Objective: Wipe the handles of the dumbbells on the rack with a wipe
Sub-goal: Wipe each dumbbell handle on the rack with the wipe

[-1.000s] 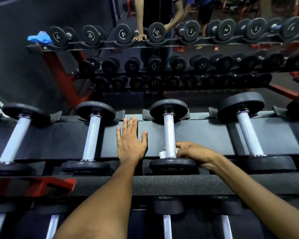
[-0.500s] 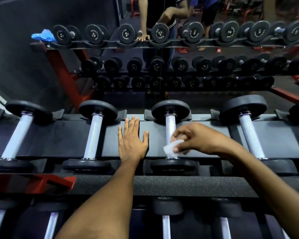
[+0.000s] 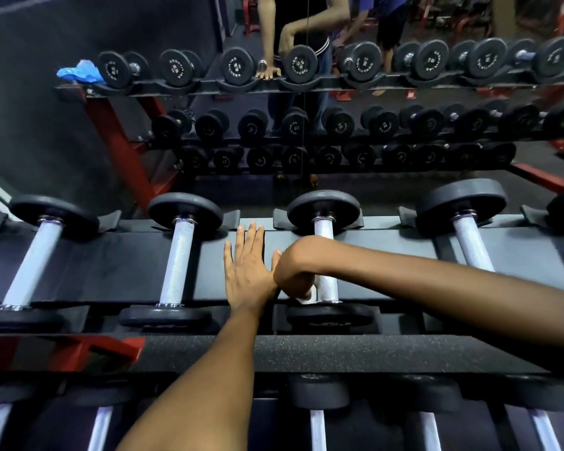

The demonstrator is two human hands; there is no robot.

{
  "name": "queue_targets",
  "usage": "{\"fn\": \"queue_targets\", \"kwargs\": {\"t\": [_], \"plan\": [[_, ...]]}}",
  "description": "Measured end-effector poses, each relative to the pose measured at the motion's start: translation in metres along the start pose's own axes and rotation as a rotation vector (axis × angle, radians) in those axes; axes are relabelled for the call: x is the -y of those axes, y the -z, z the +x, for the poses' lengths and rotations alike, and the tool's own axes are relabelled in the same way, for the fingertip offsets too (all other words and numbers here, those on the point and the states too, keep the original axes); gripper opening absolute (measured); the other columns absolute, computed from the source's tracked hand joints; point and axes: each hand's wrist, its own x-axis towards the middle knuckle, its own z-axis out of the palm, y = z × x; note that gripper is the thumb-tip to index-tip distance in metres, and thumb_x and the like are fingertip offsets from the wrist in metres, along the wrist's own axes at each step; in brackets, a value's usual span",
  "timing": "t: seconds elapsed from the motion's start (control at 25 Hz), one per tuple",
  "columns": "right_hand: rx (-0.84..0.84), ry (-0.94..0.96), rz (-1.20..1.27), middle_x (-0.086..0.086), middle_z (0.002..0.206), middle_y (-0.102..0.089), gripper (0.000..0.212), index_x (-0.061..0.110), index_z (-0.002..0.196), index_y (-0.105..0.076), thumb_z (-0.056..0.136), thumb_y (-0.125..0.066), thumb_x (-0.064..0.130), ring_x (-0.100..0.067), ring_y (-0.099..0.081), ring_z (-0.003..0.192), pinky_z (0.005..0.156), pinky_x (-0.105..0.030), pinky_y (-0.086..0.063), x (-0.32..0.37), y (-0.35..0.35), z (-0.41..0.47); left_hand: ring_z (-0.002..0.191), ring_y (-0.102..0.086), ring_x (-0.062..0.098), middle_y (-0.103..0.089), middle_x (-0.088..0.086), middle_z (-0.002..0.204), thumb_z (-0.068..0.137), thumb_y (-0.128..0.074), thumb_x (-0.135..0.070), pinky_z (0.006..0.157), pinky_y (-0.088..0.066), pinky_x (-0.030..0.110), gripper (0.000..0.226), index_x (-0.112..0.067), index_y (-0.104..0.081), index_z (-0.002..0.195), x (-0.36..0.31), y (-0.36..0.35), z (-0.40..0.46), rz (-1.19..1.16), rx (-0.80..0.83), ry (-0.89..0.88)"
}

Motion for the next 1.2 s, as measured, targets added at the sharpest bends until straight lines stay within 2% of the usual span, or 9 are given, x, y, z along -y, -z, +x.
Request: {"fn": "queue_targets", "kwargs": {"t": [0.16, 0.36, 0.44, 0.6, 0.68, 0.84, 1.0, 1.12, 1.2], "plan": [[0.022, -0.014, -0.037, -0.008, 0.089, -0.056, 0.026, -0.005, 0.072, -0.044, 0.091, -0.049, 0.012, -0.021, -0.052, 0.071, 0.064, -0.028, -0.042, 0.001, -0.002, -0.004, 0.149, 0.004, 0.008, -0.011, -0.007, 0.162, 0.092, -0.031, -0.052, 0.121, 0.008, 0.036, 0.070, -0.023, -0.021, 0.154, -0.002, 0.000, 0.000, -0.044, -0.027, 0.011], [-0.056, 0.134, -0.001, -0.006, 0.100, -0.051, 0.029, 0.003, 0.122, -0.055, 0.095, -0.046, 0.012, -0.021, -0.046, 0.084, 0.064, -0.024, -0.038, 0.000, -0.007, -0.022, 0.149, 0.005, 0.008, -0.010, -0.006, 0.162, 0.095, -0.039, -0.048, 0.121, 0.009, 0.035, 0.068, -0.022, -0.019, 0.154, -0.002, 0.000, 0.000, -0.019, -0.025, 0.017], [-0.125, 0.224, 0.124, -0.003, 0.104, -0.059, 0.027, 0.012, 0.118, -0.060, 0.093, -0.050, 0.010, -0.017, -0.048, 0.085, 0.057, -0.021, -0.035, -0.017, -0.019, -0.034, 0.149, 0.003, 0.008, -0.013, -0.005, 0.162, 0.094, -0.032, -0.048, 0.121, 0.008, 0.035, 0.066, -0.021, -0.020, 0.154, -0.004, 0.000, -0.004, -0.041, -0.040, 0.019], [-0.865, 0.281, 0.536, -0.002, 0.098, -0.069, 0.020, 0.012, 0.107, -0.068, 0.089, -0.059, 0.009, -0.017, -0.063, 0.091, 0.078, -0.019, -0.044, -0.073, -0.047, -0.062, 0.149, 0.005, 0.012, -0.009, -0.004, 0.162, 0.091, -0.023, -0.052, 0.119, 0.010, 0.036, 0.070, -0.021, -0.018, 0.154, -0.005, 0.000, -0.002, 0.026, -0.052, 0.012], [-1.115, 0.283, 0.438, -0.008, 0.111, -0.069, 0.025, 0.007, 0.110, -0.069, 0.093, -0.051, 0.008, -0.021, -0.064, 0.105, 0.095, -0.025, -0.044, -0.076, -0.076, -0.059, 0.149, 0.009, 0.015, -0.003, -0.005, 0.163, 0.091, -0.020, -0.053, 0.118, 0.012, 0.035, 0.071, -0.022, -0.014, 0.155, -0.005, 0.000, -0.003, 0.059, -0.052, 0.000], [-1.005, 0.455, -0.051, -0.010, 0.138, -0.051, 0.043, 0.006, 0.129, -0.056, 0.102, -0.023, 0.013, -0.024, -0.046, 0.130, 0.113, -0.042, -0.027, -0.089, -0.124, -0.031, 0.149, 0.010, 0.015, -0.002, -0.006, 0.163, 0.091, -0.018, -0.054, 0.120, 0.010, 0.037, 0.072, -0.022, -0.013, 0.155, -0.006, 0.000, -0.001, 0.071, -0.039, 0.013], [-1.093, 0.220, 0.125, -0.013, 0.140, -0.048, 0.044, 0.005, 0.132, -0.052, 0.103, -0.023, 0.021, -0.023, -0.043, 0.130, 0.114, -0.037, -0.026, -0.099, -0.115, -0.035, 0.149, 0.010, 0.015, -0.003, -0.006, 0.163, 0.091, -0.016, -0.054, 0.120, 0.009, 0.037, 0.072, -0.022, -0.013, 0.155, -0.007, 0.001, -0.001, 0.085, -0.030, 0.013], [-0.863, 0.548, 0.008, -0.014, 0.139, -0.050, 0.042, 0.001, 0.131, -0.052, 0.103, -0.026, 0.017, -0.018, -0.042, 0.132, 0.115, -0.031, -0.026, -0.072, -0.128, -0.030, 0.149, 0.011, 0.014, 0.000, -0.007, 0.163, 0.090, -0.015, -0.054, 0.119, 0.010, 0.036, 0.072, -0.022, -0.010, 0.155, -0.007, 0.002, 0.000, 0.096, -0.027, 0.013], [-0.912, 0.465, 0.091, -0.012, 0.142, -0.046, 0.041, 0.003, 0.134, -0.049, 0.103, -0.025, 0.015, -0.008, -0.036, 0.134, 0.116, -0.023, -0.018, -0.096, -0.112, -0.037, 0.149, 0.011, 0.014, 0.000, -0.007, 0.162, 0.090, -0.014, -0.054, 0.119, 0.011, 0.036, 0.072, -0.022, -0.009, 0.155, -0.007, 0.002, 0.000, 0.093, -0.021, 0.015]]}}
